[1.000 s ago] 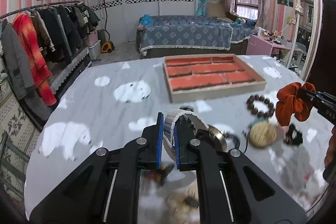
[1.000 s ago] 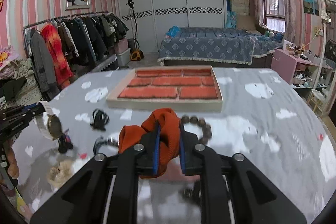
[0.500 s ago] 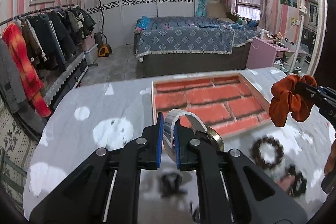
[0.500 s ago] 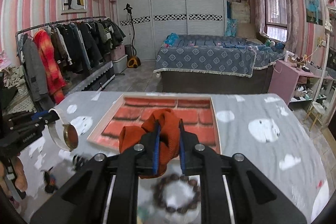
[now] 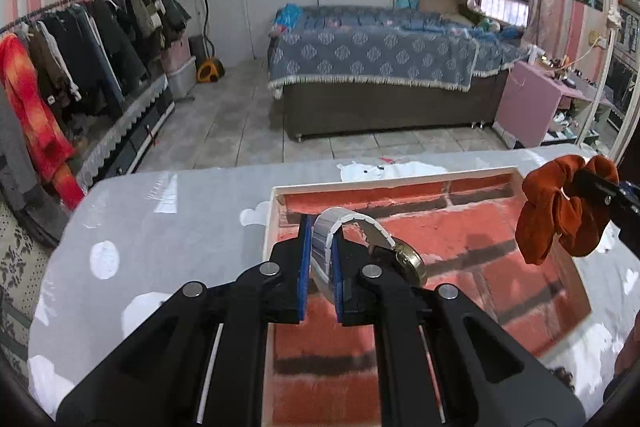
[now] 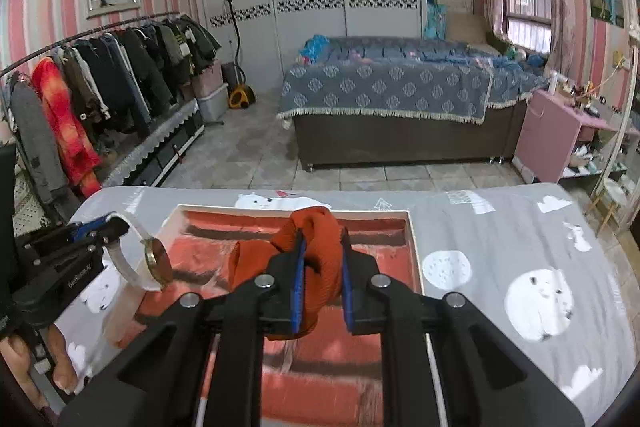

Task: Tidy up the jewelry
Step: 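Carry the watch with the left tool into the tray while the right tool carries the scrunchie there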

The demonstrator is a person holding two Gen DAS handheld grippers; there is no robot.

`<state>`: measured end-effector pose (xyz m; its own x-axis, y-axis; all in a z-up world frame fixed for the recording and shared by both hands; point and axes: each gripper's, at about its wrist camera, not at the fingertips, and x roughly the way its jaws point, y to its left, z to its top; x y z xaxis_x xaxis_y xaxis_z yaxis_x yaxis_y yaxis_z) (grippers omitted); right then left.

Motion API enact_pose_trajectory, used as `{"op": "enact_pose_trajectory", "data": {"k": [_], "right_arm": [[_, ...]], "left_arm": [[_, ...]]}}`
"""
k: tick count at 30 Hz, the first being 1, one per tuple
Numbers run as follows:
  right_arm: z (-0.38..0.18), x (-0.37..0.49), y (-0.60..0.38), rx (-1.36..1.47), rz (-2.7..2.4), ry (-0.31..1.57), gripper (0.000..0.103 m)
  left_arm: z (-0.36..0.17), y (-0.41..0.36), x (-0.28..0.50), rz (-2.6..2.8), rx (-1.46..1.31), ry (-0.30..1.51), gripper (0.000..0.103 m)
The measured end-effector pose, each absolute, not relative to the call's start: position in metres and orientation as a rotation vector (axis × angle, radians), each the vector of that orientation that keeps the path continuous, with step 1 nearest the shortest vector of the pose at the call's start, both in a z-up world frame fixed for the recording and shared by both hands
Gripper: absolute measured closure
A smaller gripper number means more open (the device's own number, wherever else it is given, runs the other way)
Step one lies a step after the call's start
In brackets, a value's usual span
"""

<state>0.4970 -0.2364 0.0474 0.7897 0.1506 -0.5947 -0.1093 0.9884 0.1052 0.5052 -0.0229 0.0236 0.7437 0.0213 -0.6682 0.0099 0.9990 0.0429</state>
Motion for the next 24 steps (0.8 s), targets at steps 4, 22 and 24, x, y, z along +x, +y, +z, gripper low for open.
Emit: {"op": "enact_pose_trajectory", "data": {"k": [4, 22, 24], "right_arm": [[0.029, 0.533, -0.231, 0.02, 0.109, 0.689, 0.088], [-0.018, 0.606, -0.235, 0.022, 0.055, 0.868, 0.088], [-0.025, 0.61, -0.234, 0.003, 0.053, 0.89, 0.088]], "left_arm": [[0.005, -0.021, 0.536, 0.033, 0.045, 0.776, 0.095], [-0.033, -0.012, 0.598, 0.039, 0.037, 0.871, 0.095], [-0.036, -0.012, 0.601, 0.041, 0.037, 0.877, 0.095]]}}
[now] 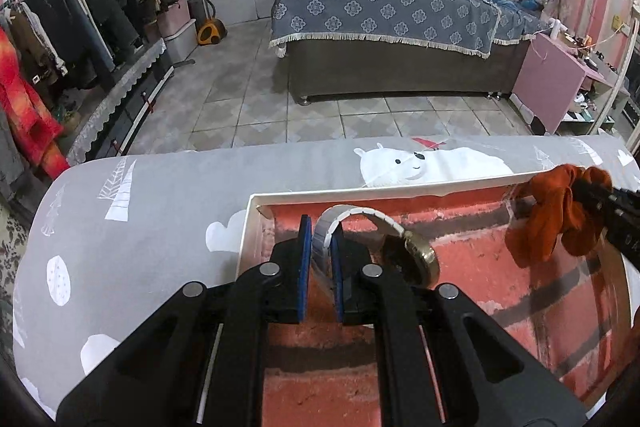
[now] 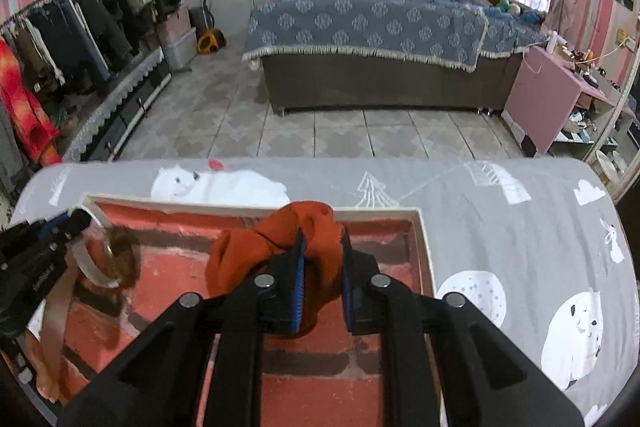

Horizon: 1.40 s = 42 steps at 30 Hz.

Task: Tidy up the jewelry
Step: 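Carry the watch with the left tool into the tray while the right tool carries the scrunchie there, then open both tools to release the watch and scrunchie in the tray, then withdraw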

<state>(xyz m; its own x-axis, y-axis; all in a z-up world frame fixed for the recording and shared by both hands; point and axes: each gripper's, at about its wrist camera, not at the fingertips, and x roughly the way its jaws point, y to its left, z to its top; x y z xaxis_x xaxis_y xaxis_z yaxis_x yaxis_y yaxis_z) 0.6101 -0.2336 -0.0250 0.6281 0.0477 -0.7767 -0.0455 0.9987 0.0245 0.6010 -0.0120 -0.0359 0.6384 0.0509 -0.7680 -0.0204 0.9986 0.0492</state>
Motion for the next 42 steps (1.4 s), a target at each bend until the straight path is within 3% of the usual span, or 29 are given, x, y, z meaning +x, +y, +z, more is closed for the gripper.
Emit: {"op": "enact_pose_trajectory", "data": {"k": [11, 17, 18, 21, 24, 26, 28, 32, 37, 42], "right_arm": [[-0.042, 0.617, -0.235, -0.013, 0.04, 0.949, 0.087], [-0.043, 0.616, -0.235, -0.011, 0.036, 0.971, 0.08], [-0.041, 0.614, -0.235, -0.01, 0.037, 0.969, 0.073], [-0.035, 0.61, -0.235, -0.017, 0.037, 0.957, 0.052], [-0.027, 0.603, -0.233, -0.038, 0.04, 0.947, 0.051], [-0.018, 0.597, -0.236, -0.034, 0.039, 0.92, 0.042], [-0.008, 0.59, -0.239, -0.026, 0.043, 0.89, 0.036], [0.015, 0.574, -0.245, -0.004, 0.042, 0.841, 0.032], [0.036, 0.547, -0.254, 0.011, 0.038, 0.792, 0.024], [0.051, 0.514, -0.263, 0.008, 0.03, 0.758, 0.021]], "left_arm": [[-0.041, -0.008, 0.607, 0.048, 0.028, 0.896, 0.095], [-0.039, -0.008, 0.604, 0.052, 0.033, 0.887, 0.09], [-0.037, -0.009, 0.603, 0.055, 0.041, 0.882, 0.089], [-0.031, -0.01, 0.596, 0.072, 0.07, 0.851, 0.07], [-0.021, -0.009, 0.589, 0.072, 0.063, 0.836, 0.069], [-0.013, -0.008, 0.584, 0.071, 0.061, 0.824, 0.063], [-0.004, -0.006, 0.578, 0.082, 0.07, 0.801, 0.049], [0.014, 0.001, 0.562, 0.08, 0.049, 0.775, 0.042], [0.038, 0.012, 0.531, 0.079, 0.045, 0.725, 0.022], [0.058, 0.022, 0.498, 0.089, 0.047, 0.694, 0.012]]}}
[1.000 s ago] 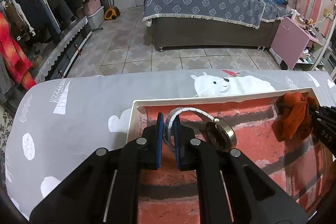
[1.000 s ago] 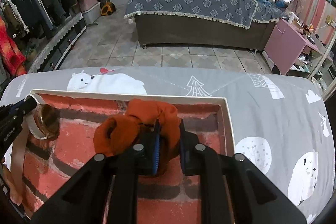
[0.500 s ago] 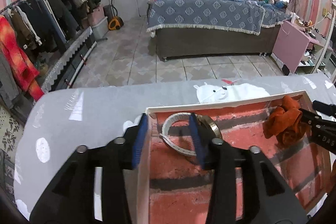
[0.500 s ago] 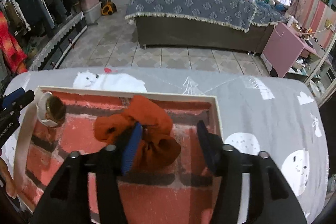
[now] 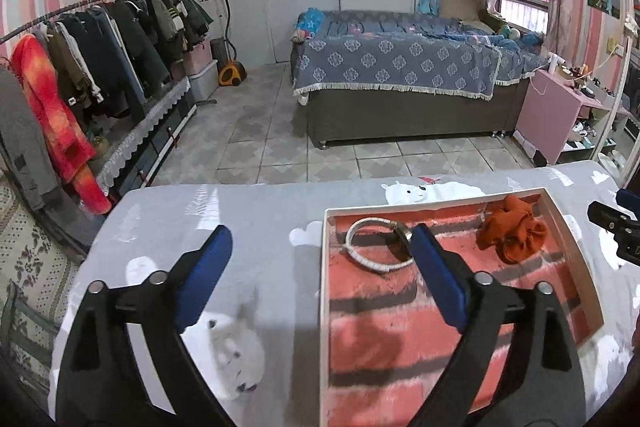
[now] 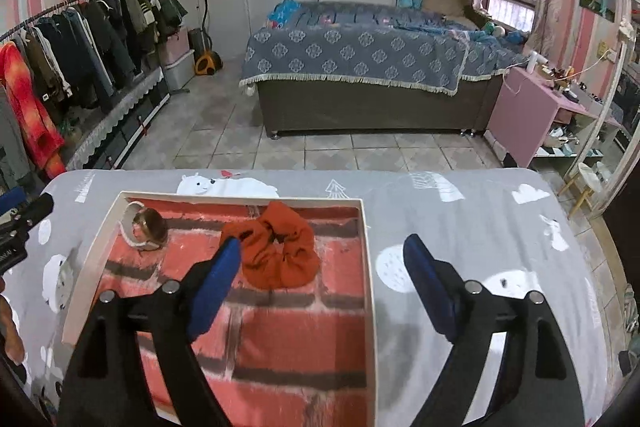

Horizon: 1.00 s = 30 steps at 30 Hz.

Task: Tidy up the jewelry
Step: 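Open both tools to release the watch and scrunchie in the tray, then withdraw, then move the left tool to the cream scrunchie while the right tool reaches the black beaded scrunchie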

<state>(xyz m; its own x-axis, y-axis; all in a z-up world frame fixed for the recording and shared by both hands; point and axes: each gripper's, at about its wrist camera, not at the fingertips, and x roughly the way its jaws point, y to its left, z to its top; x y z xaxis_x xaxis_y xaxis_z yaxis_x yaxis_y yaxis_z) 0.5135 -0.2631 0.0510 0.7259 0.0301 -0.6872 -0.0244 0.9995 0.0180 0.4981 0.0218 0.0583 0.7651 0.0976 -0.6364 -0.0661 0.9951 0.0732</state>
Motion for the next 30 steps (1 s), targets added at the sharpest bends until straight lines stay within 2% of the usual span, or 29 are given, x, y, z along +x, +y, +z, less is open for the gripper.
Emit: {"op": "enact_pose_trajectory", "data": {"k": [4, 9, 12, 14, 27, 30], "right_arm": [[0.066, 0.481, -0.268, 0.002, 0.025, 0.708, 0.019], [0.085, 0.425, -0.272, -0.007, 0.045, 0.639, 0.016], [0.092, 0.388, -0.274, 0.006, 0.055, 0.598, 0.007], [0.094, 0.368, -0.275, 0.0, 0.053, 0.577, 0.007], [0.069, 0.236, -0.287, 0.029, 0.056, 0.487, 0.007], [0.055, 0.215, -0.292, 0.045, 0.048, 0.488, 0.004]], "left_arm": [[0.072, 0.026, 0.463, 0.095, 0.058, 0.657, 0.005], [0.082, 0.034, 0.414, 0.08, 0.037, 0.625, 0.005], [0.085, 0.038, 0.388, 0.095, 0.046, 0.607, 0.005], [0.087, 0.041, 0.369, 0.089, 0.044, 0.596, 0.005], [0.068, 0.05, 0.248, 0.064, 0.041, 0.553, 0.005], [0.059, 0.052, 0.224, 0.061, 0.032, 0.546, 0.005]]}}
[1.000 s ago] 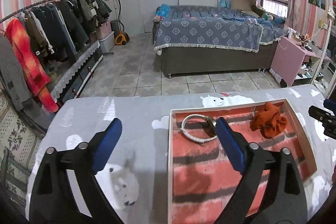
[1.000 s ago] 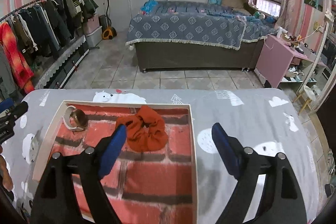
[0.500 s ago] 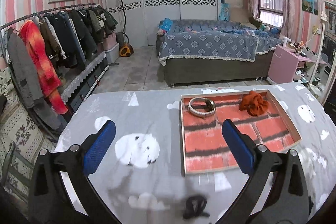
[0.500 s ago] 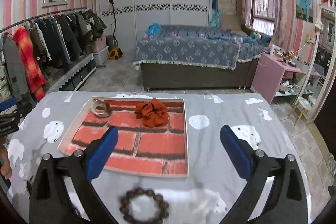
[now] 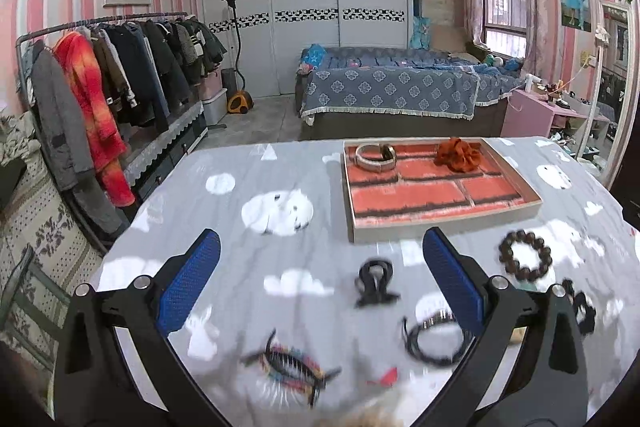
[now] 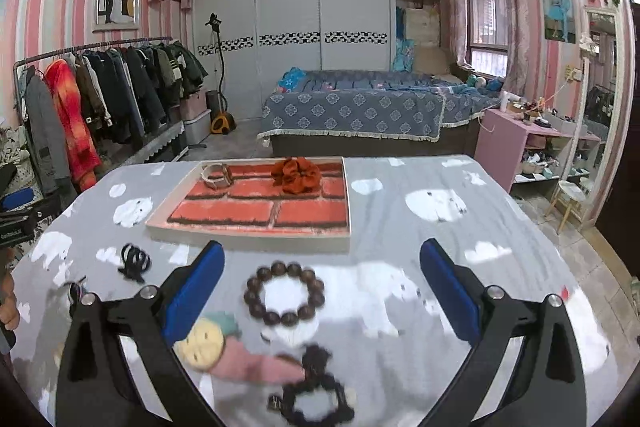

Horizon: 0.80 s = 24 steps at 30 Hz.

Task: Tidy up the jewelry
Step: 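Move the left tool to the cream scrunchie while the right tool reaches the black beaded scrunchie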

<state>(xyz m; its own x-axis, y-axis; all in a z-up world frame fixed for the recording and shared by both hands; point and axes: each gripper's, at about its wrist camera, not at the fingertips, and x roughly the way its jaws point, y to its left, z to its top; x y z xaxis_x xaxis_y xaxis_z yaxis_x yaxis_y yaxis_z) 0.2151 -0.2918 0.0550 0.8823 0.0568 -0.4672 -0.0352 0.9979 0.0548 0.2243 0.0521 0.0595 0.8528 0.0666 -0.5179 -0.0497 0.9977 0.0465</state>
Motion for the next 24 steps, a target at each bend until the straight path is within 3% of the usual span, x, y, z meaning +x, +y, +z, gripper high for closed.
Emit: {"op": "enact_pose_trajectory", "data": {"k": [11, 24], "right_arm": [[0.014, 0.171, -0.299, 0.02, -0.056, 0.49, 0.004], [-0.022, 0.167, -0.309, 0.036, -0.081, 0.567, 0.005]], "left_arm": [[0.014, 0.049, 0.156, 0.051, 0.001, 0.557, 0.005], [-0.032, 0.04, 0.136, 0.039, 0.024, 0.652, 0.005]]}}
